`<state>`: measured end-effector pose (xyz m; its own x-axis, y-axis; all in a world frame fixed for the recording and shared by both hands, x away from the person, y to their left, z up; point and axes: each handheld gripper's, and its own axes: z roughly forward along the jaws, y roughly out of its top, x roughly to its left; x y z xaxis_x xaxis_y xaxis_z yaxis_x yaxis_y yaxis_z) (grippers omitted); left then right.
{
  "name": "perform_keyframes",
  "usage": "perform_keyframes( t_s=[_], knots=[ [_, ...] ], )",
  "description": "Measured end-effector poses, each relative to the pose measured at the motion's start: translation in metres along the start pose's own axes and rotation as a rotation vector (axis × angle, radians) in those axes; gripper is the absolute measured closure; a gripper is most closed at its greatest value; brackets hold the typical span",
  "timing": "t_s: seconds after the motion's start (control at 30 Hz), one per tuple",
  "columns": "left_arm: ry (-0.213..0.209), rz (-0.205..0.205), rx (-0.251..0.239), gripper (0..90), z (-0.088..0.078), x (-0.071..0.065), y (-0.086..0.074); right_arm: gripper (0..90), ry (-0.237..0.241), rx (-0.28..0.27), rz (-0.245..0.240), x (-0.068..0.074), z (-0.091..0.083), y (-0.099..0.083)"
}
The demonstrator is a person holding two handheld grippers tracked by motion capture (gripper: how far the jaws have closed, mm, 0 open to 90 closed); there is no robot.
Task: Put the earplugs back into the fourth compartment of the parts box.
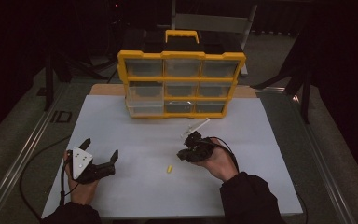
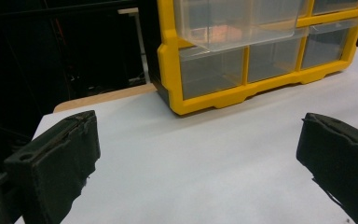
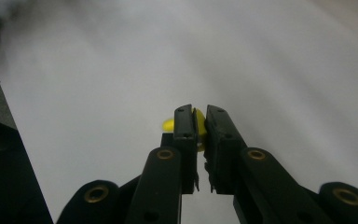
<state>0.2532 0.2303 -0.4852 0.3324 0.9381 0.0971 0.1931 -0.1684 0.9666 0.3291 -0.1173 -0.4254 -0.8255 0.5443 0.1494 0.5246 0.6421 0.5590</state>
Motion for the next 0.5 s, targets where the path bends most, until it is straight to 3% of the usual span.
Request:
perform_keyframes(
  t_s=[0.5],
  knots=[
    [0.003, 0.000, 0.004, 0.4, 0.000, 0.000, 0.000, 83.4, -0.008, -0.020, -0.023, 0.003, -0.012, 0.017]
  ],
)
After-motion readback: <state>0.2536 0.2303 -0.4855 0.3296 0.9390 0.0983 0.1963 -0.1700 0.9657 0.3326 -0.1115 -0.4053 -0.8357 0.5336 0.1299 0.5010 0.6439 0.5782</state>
